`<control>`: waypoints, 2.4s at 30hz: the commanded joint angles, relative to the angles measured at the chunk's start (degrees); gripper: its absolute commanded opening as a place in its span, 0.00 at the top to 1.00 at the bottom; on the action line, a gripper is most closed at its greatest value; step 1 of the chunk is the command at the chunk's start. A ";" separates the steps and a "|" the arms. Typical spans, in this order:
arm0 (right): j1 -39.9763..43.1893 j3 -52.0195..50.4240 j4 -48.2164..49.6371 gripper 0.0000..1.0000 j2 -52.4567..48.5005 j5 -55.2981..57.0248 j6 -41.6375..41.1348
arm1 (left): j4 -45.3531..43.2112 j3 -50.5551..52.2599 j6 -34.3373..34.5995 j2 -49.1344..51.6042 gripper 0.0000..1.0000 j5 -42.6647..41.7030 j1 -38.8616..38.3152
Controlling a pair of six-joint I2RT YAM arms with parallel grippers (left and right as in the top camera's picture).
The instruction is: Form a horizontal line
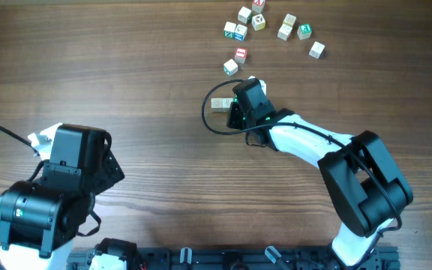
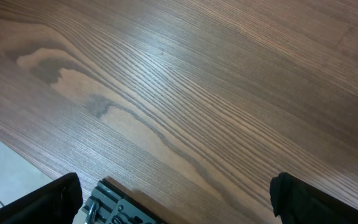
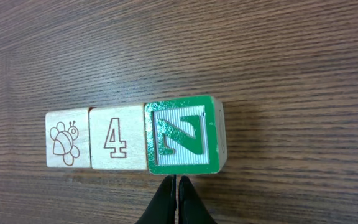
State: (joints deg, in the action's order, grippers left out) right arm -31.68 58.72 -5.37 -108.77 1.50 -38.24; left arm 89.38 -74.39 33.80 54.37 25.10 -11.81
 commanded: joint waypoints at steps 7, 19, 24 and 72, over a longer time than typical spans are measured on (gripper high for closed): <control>0.04 -0.33 0.61 0.95 -0.96 -0.55 0.81 | -0.15 0.24 1.22 -0.37 0.00 0.94 0.48; 0.04 -0.35 0.98 0.95 -0.96 -0.57 1.20 | -0.15 0.24 1.20 -0.37 0.00 0.94 0.48; 0.04 -0.33 1.11 0.95 -0.96 -0.55 1.20 | -0.15 0.24 1.20 -0.37 0.00 0.94 0.48; 10.01 -0.24 -24.33 0.01 67.84 35.15 20.92 | -0.15 0.24 1.22 -0.37 0.00 0.94 0.48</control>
State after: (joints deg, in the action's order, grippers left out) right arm -21.80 58.30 -28.47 -40.38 33.32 -20.36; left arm 89.38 -74.39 33.80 54.35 25.15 -11.81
